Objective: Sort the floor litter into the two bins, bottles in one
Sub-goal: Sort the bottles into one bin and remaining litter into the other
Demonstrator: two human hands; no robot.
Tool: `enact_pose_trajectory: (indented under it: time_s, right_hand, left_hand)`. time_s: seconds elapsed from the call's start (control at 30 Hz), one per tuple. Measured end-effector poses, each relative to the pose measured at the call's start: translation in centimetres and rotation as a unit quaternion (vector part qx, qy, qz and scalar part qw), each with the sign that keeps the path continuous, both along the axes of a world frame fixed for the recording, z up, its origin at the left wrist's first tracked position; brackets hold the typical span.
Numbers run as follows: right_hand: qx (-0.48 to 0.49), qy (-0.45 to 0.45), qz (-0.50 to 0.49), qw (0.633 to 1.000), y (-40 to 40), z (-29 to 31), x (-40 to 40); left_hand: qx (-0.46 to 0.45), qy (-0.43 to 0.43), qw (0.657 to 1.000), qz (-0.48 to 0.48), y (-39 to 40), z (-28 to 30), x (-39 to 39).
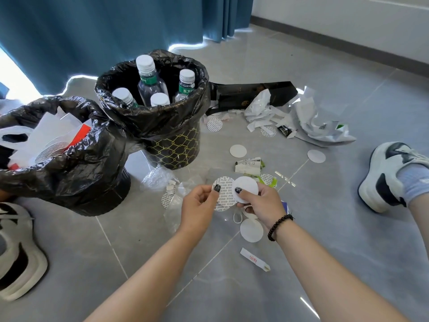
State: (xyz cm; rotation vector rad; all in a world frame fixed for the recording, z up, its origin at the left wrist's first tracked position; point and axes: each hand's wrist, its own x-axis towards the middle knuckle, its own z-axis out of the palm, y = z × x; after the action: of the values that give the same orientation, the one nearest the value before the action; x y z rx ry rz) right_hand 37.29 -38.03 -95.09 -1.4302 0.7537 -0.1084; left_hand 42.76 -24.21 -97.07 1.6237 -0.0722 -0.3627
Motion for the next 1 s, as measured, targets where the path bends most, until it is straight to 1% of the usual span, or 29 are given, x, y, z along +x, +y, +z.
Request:
enact_pose_trajectory:
  time_s: [0.17, 0.27, 0.33, 0.43, 0.57, 0.63, 0.73, 0.8, 0.83, 0.87, 0.9, 0.97, 1.0]
  right_hand:
    - [0.032, -0.008, -0.024, 0.999, 0.1, 0.4, 0.2]
    - [0.057, -0.036, -0.087, 0.994, 0.0, 0.8, 0.4]
    - [0.052, -0.056, -0.112, 0.991, -0.1, 1.3, 0.6]
    - [0.035, -0.068, -0.086, 0.993, 0.3, 2.1, 0.9]
    - [-0.070, -0.023, -0.036, 0.997, 1.2, 1.6, 1.0]
    - [-0.112, -0.008, -0.027, 0.993, 1.4, 1.1, 0.9]
    - [-0.133, -0.007, -0.037, 0.990, 1.4, 0.6, 0.6]
    - [-0.119, -0.039, -0.061, 0.990, 1.2, 0.4, 0.5]
    - [-0.131, -0.067, -0.077, 0.986, 1.0, 0.3, 0.4]
    - [-0.176, -0.100, -0.084, 0.976, 0.8, 0.1, 0.3]
    - [-0.240, -0.137, -0.073, 0.958, 0.6, 0.0, 0.2]
    - [-0.361, -0.182, 0.003, 0.915, 0.4, -0.6, -0.2]
    - [-0.399, -0.188, 0.046, 0.896, 0.4, -1.1, -0.3]
  left_hand:
    - [0.019, -0.019, 0.999, 0.038, -0.1, -0.5, 0.1]
    - [0.025, -0.035, 0.994, 0.096, 0.0, -0.2, 0.3]
    - [0.033, -0.047, 0.991, 0.119, 0.2, -0.2, 0.6]
    - [0.000, -0.028, 0.993, 0.111, 0.4, 0.1, 0.8]
    - [-0.080, 0.045, 0.992, 0.081, 0.2, 0.6, 0.7]
    - [-0.102, 0.068, 0.990, 0.067, 0.1, 0.7, 0.4]
    - [-0.080, 0.051, 0.994, 0.063, -0.1, 0.5, 0.2]
    - [-0.059, 0.042, 0.995, 0.070, 0.0, 0.2, 0.3]
    - [-0.057, 0.046, 0.995, 0.073, 0.0, 0.2, 0.3]
    - [-0.059, 0.051, 0.994, 0.073, 0.1, 0.1, 0.4]
    - [-0.056, 0.055, 0.995, 0.069, 0.1, 0.1, 0.4]
    - [-0.051, 0.068, 0.995, 0.059, 0.1, 0.1, 0.3]
    - [-0.059, 0.083, 0.993, 0.057, 0.1, 0.1, 0.4]
